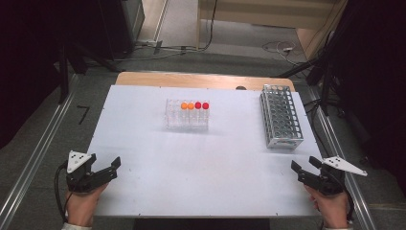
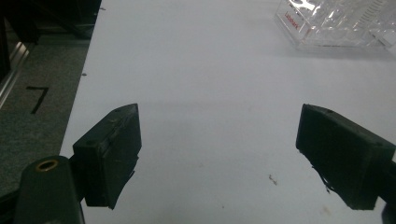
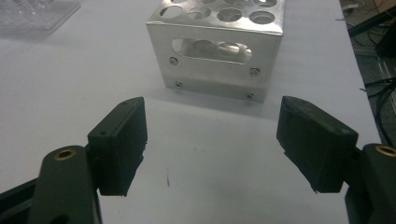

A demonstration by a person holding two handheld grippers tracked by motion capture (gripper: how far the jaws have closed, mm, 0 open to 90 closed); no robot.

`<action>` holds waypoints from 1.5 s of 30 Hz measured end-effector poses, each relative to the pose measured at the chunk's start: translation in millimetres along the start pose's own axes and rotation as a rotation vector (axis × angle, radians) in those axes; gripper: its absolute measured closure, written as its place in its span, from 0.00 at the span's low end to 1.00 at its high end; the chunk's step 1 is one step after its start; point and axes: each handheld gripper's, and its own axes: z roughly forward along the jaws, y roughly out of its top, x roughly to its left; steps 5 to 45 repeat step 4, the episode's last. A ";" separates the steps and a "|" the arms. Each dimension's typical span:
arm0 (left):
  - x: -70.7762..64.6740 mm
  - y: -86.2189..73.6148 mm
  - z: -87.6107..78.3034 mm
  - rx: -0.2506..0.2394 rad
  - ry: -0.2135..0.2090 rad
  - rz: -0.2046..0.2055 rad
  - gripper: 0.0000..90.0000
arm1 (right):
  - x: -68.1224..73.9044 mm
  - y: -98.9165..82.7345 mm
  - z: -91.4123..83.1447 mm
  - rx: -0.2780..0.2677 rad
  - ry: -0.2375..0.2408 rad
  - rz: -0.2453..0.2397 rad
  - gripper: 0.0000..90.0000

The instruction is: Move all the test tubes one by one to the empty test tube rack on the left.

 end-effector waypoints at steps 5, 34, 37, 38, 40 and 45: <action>-1.3 -0.6 2.2 0.008 0.005 0.007 0.16 | -7.0 -3.3 -1.3 0.004 -0.015 0.012 0.24; -1.3 -0.6 2.2 0.008 0.005 0.007 0.16 | -7.0 -3.3 -1.3 0.004 -0.015 0.012 0.24; -1.3 -0.6 2.2 0.008 0.005 0.007 0.16 | -7.0 -3.3 -1.3 0.004 -0.015 0.012 0.24; -1.3 -0.6 2.2 0.008 0.005 0.007 0.16 | -7.0 -3.3 -1.3 0.004 -0.015 0.012 0.24; -1.3 -0.6 2.2 0.008 0.005 0.007 0.16 | -7.0 -3.3 -1.3 0.004 -0.015 0.012 0.24; -1.3 -0.6 2.2 0.008 0.005 0.007 0.16 | -7.0 -3.3 -1.3 0.004 -0.015 0.012 0.24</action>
